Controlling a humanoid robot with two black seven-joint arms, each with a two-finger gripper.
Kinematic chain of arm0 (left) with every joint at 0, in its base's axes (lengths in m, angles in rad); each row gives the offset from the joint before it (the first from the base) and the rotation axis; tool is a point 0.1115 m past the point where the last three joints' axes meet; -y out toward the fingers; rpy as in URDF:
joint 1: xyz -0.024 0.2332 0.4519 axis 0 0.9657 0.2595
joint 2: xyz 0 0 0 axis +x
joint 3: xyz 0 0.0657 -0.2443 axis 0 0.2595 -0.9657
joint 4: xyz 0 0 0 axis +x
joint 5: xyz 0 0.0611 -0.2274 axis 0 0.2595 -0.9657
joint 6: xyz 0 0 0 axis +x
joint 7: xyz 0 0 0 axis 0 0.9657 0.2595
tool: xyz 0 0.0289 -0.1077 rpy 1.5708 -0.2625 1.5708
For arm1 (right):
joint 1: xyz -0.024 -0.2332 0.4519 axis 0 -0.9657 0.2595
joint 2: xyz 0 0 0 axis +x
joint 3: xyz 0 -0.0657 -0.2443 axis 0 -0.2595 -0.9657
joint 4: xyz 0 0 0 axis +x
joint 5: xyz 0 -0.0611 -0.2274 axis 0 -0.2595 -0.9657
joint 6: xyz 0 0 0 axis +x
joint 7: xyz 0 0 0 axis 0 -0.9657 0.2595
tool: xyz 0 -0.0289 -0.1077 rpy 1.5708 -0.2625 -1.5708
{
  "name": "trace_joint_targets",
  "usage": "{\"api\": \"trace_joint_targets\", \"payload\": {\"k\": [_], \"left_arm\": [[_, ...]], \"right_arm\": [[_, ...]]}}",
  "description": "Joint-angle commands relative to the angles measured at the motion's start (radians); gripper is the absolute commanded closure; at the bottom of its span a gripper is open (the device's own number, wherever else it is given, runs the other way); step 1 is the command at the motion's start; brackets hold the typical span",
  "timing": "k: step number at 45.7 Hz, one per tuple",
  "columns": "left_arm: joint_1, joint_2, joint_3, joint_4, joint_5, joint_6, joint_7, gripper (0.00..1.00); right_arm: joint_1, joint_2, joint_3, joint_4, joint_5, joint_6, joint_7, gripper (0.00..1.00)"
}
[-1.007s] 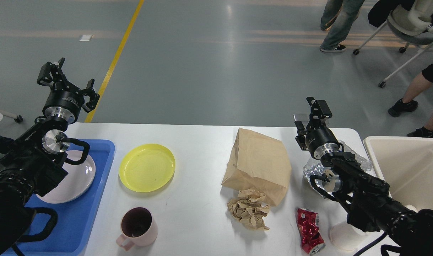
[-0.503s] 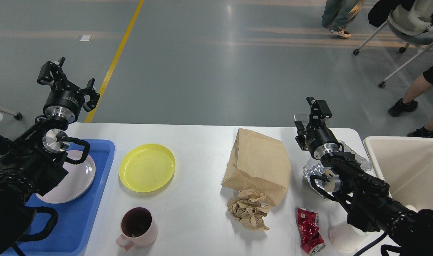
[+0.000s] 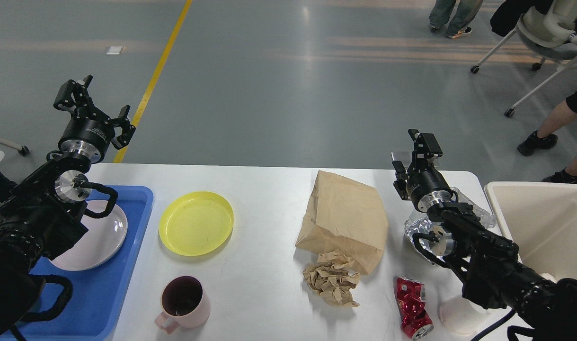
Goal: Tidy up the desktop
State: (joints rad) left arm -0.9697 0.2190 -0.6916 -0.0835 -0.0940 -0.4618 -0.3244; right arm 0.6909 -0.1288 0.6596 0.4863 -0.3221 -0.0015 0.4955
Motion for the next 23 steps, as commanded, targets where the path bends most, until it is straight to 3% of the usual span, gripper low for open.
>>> {"api": "trace_joint_targets", "payload": {"k": [1, 12, 23], "left_arm": [[-0.032, 0.037, 0.151, 0.001, 0.0, -0.044, 0.007, 0.03], [-0.092, 0.059, 0.552, 0.007, 0.002, -0.064, 0.007, 0.03], [-0.172, 0.103, 0.658, 0.01, 0.002, -0.058, 0.007, 0.03]], "right_arm": [[-0.001, 0.0, 0.0, 0.0, 0.0, 0.0, 0.0, 0.0], [-0.001, 0.0, 0.0, 0.0, 0.0, 0.0, 0.0, 0.0], [-0.001, 0.0, 0.0, 0.0, 0.0, 0.0, 0.0, 0.0]]}}
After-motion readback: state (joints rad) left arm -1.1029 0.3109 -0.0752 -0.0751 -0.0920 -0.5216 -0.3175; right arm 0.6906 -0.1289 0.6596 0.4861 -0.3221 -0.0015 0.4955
